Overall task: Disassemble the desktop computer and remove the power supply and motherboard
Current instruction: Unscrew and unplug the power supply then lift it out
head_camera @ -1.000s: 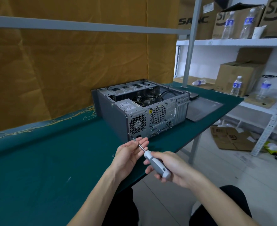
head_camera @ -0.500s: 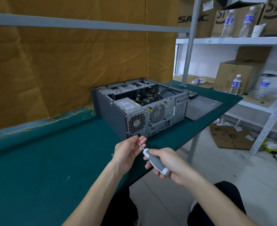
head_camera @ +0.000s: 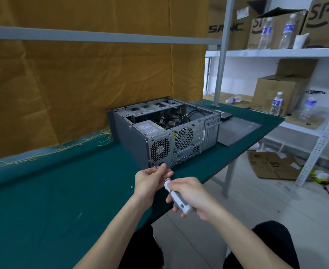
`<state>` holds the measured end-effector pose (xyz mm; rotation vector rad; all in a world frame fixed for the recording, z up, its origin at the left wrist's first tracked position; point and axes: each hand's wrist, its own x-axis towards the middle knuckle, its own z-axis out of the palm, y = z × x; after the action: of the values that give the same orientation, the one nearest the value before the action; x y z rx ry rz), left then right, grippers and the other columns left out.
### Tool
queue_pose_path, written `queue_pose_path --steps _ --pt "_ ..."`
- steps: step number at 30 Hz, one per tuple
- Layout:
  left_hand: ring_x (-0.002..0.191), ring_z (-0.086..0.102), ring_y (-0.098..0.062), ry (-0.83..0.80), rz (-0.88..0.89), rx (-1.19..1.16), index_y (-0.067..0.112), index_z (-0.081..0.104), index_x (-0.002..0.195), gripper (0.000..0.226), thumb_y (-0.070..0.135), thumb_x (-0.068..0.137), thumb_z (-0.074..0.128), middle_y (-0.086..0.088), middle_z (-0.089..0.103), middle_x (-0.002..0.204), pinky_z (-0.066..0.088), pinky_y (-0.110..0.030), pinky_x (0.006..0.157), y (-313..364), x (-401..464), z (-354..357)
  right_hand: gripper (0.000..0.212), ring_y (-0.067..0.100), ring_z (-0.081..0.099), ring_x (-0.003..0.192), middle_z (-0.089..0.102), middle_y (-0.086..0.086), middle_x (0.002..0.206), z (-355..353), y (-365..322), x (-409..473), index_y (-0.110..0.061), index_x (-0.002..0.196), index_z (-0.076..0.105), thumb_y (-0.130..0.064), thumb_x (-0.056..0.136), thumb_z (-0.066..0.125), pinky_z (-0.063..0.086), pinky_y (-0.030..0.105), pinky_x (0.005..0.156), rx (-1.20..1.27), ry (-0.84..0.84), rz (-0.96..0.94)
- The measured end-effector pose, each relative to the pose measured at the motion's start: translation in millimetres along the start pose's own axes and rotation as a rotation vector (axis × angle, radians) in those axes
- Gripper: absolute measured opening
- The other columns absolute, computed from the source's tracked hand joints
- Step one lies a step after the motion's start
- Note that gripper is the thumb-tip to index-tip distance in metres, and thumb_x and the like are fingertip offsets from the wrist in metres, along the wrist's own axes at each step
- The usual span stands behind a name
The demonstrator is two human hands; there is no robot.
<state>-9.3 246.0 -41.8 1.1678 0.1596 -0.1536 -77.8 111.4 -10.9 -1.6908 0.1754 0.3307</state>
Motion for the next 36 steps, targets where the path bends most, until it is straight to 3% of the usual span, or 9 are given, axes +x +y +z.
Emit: queue_pose_path --steps 3,7,16,18,21,24,30,33,36 --pt "0.088 0.077 -0.024 -0.021 -0.04 -0.044 -0.013 0.059 0.112 0.021 0.005 0.102 0.058 -0.023 0.076 0.102 0.062 -0.029 0.071 3 1 5 0.009 0.014 0.055 0.047 0.065 0.002 0.068 6 7 1 -0.022 0.101 0.073 -0.024 0.094 0.068 0.046 0.025 0.044 -0.021 0.109 -0.05" --pt "0.098 0.075 -0.03 -0.097 -0.102 -0.199 -0.013 0.051 0.122 0.022 -0.002 0.105 0.044 -0.026 0.073 0.108 0.061 -0.025 0.07 4 -1 1 0.03 0.019 0.065 0.057 0.068 0.01 0.076 3 2 -5 -0.004 0.111 0.065 -0.032 0.101 0.06 0.052 0.027 0.045 0.388 -0.153 0.209" --pt "0.086 0.07 -0.02 0.169 -0.244 -0.465 -0.002 0.063 0.104 0.014 0.01 0.1 0.061 -0.012 0.068 0.095 0.054 -0.033 0.081 16 12 13 0.012 0.014 0.055 0.05 0.062 0.0 0.072 15 14 9 -0.025 0.096 0.073 -0.021 0.085 0.075 0.051 0.029 0.051 -0.087 0.223 -0.113" --pt "0.11 0.069 -0.021 0.2 -0.265 -0.515 -0.002 0.061 0.121 0.023 0.01 0.102 0.057 -0.012 0.067 0.106 0.051 -0.031 0.09 18 11 21 0.021 0.015 0.06 0.052 0.061 0.004 0.087 16 10 8 -0.016 0.108 0.066 -0.027 0.092 0.072 0.053 0.029 0.047 0.089 0.119 0.023" --pt "0.128 0.06 -0.022 0.226 -0.256 -0.571 -0.004 0.054 0.136 0.034 0.009 0.105 0.051 -0.015 0.064 0.13 0.049 -0.03 0.096 19 10 28 0.034 0.018 0.06 0.05 0.064 0.008 0.079 3 3 2 -0.005 0.108 0.066 -0.036 0.098 0.057 0.042 0.023 0.04 0.272 -0.105 0.241" --pt "0.126 0.062 -0.021 0.225 -0.266 -0.615 -0.002 0.053 0.136 0.032 0.01 0.107 0.046 -0.016 0.065 0.131 0.05 -0.032 0.094 21 9 28 0.035 0.014 0.054 0.048 0.067 0.008 0.074 -9 4 -1 -0.002 0.105 0.071 -0.033 0.099 0.056 0.038 0.021 0.038 0.341 -0.175 0.268" --pt "0.093 0.069 -0.012 0.239 -0.311 -0.715 0.002 0.06 0.09 0.026 0.017 0.108 0.047 -0.006 0.068 0.088 0.054 -0.032 0.096 19 7 32 0.012 0.013 0.058 0.047 0.061 -0.001 0.069 -6 23 4 -0.023 0.101 0.071 -0.027 0.09 0.072 0.038 0.021 0.04 -0.036 0.19 -0.08" --pt "0.079 0.068 -0.012 0.221 -0.286 -0.722 0.004 0.06 0.09 0.023 0.017 0.106 0.05 -0.005 0.068 0.088 0.053 -0.032 0.099 14 3 33 0.013 0.013 0.052 0.045 0.058 0.002 0.072 -11 33 5 -0.029 0.102 0.071 -0.028 0.089 0.073 0.033 0.019 0.039 -0.053 0.199 -0.142" --pt "0.089 0.072 -0.018 0.184 -0.215 -0.605 0.003 0.059 0.097 0.014 0.013 0.104 0.052 -0.007 0.072 0.094 0.056 -0.032 0.087 7 -4 29 0.01 0.014 0.047 0.046 0.057 0.002 0.071 -19 44 2 -0.031 0.098 0.074 -0.028 0.089 0.074 0.031 0.02 0.04 -0.008 0.153 -0.176"
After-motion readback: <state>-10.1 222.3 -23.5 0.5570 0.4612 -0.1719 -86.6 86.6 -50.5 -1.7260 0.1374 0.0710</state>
